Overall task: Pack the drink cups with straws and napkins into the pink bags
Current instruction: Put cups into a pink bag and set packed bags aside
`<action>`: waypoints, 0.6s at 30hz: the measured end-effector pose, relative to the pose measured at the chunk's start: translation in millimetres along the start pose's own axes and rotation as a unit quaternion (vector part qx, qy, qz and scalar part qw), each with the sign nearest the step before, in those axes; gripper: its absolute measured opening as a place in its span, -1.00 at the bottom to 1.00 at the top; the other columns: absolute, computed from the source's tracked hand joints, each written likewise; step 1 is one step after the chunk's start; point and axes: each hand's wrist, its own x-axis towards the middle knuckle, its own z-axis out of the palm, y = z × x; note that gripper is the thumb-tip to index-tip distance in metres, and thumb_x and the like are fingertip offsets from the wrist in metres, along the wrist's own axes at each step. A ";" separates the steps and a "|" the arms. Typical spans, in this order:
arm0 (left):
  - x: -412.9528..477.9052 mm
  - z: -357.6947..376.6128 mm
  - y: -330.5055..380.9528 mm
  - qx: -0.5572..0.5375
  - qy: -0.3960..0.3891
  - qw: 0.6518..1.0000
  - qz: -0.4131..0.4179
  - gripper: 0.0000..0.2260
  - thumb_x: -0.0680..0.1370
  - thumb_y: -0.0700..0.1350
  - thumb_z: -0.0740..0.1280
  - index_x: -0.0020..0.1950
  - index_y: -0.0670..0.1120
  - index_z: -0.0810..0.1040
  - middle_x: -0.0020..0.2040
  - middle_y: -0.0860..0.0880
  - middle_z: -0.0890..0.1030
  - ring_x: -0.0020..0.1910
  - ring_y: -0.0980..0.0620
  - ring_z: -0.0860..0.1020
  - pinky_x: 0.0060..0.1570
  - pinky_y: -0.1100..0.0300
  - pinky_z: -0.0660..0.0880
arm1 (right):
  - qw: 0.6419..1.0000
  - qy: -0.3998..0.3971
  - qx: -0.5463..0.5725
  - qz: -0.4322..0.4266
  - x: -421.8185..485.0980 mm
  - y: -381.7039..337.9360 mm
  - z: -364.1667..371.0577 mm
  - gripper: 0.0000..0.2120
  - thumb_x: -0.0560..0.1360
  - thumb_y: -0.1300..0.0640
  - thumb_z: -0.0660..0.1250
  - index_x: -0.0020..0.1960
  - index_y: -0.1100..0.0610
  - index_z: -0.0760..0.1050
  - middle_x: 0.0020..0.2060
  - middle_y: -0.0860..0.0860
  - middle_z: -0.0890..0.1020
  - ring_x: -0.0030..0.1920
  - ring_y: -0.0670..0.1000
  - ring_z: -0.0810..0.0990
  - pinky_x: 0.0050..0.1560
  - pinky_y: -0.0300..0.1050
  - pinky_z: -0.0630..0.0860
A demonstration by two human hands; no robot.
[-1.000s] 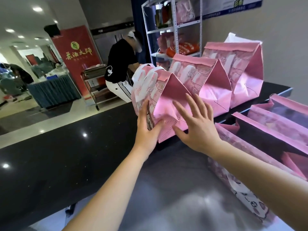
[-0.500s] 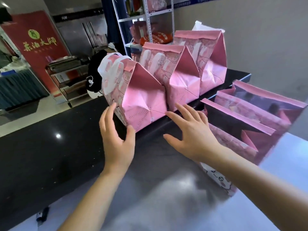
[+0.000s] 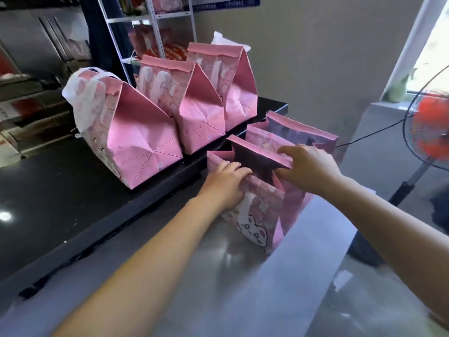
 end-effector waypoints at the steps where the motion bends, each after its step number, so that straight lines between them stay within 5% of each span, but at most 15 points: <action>1: -0.3 -2.0 1.1 0.009 0.031 0.999 0.013 -0.62 0.54 -0.14 0.29 0.36 0.06 0.51 0.40 0.01 0.48 0.45 -0.03 0.33 0.39 -0.05 0.30 | 1.000 0.001 -0.003 -0.002 0.2 0.3 1.2 -0.53 0.47 -0.06 0.44 0.36 -0.07 0.50 0.24 0.00 0.64 0.09 0.11 0.66 0.05 -0.01 0.60; 6: -52.8 -17.5 -10.1 0.041 0.072 0.996 0.027 -0.79 0.58 -0.13 0.29 0.14 0.05 0.66 0.10 0.06 0.64 0.22 0.03 0.52 0.39 0.01 0.25 | 1.000 0.003 -0.013 -0.017 -5.5 -9.4 6.5 -0.63 0.47 -0.09 0.43 0.26 -0.07 0.58 0.16 -0.03 0.67 0.09 0.11 0.64 0.12 0.01 0.54; 10: -138.6 -28.3 -26.7 0.026 0.124 0.991 0.041 -0.81 0.48 -0.05 0.34 0.00 0.08 0.72 -0.09 0.12 0.68 -0.03 0.00 0.62 -0.09 0.06 0.56 | 0.998 -0.034 0.010 -0.045 -30.2 -33.6 0.2 -0.79 0.47 -0.10 0.42 0.10 -0.14 0.62 0.00 -0.10 0.71 -0.05 0.07 0.66 0.02 0.02 0.63; 18: -366.9 -47.3 -32.1 -0.015 0.167 0.977 -0.129 -0.81 0.55 0.01 0.30 0.00 0.09 0.72 -0.09 0.19 0.62 -0.07 0.15 0.55 -0.12 0.15 0.53 | 0.948 -0.155 0.159 -0.229 -129.1 -153.9 6.5 -0.85 0.47 -0.13 0.38 0.04 -0.22 0.63 -0.16 -0.24 0.67 -0.13 -0.08 0.64 -0.08 0.00 0.58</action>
